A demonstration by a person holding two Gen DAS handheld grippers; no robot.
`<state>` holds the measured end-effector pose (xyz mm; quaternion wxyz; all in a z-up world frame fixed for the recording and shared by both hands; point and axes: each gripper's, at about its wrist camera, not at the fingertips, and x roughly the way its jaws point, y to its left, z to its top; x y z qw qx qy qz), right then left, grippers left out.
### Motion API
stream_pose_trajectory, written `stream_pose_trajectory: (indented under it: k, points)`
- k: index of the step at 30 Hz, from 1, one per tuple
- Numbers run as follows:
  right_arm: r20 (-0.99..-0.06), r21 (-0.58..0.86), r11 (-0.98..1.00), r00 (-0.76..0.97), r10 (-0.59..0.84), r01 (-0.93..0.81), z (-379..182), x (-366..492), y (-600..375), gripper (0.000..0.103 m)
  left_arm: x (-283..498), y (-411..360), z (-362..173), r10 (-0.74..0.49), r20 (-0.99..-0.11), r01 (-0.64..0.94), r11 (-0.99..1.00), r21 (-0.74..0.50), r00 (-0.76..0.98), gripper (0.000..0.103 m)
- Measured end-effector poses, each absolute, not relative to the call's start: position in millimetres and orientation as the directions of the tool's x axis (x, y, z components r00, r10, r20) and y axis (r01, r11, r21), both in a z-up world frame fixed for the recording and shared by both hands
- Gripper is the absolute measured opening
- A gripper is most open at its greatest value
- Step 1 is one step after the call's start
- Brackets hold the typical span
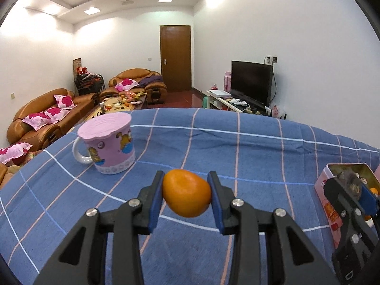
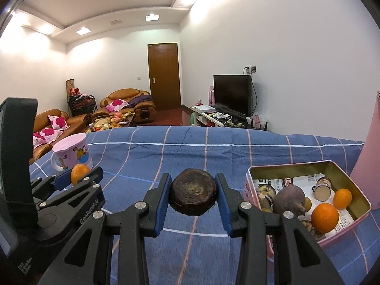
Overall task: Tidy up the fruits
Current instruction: 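Carry the orange and brown fruit together over the tin box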
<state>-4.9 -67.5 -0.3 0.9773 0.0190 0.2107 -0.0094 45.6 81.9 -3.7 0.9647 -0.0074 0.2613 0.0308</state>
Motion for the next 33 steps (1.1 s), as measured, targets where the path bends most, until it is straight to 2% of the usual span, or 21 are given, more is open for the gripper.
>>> stream_pose_trajectory:
  k: [15, 33]
  points:
    - [-0.417, 0.036, 0.999, 0.909, -0.015, 0.033, -1.3, -19.1, -72.9, 0.04, 14.9, 78.4, 2.0, 0.083, -0.438, -0.079, 0.996, 0.027, 0.895, 0.038]
    - [-0.419, 0.034, 0.999, 0.908, -0.017, 0.034, -2.5, -32.3, -82.4, 0.04, -7.1, 60.3, 1.9, 0.066, -0.427, -0.063, 0.998, 0.02, 0.902, 0.038]
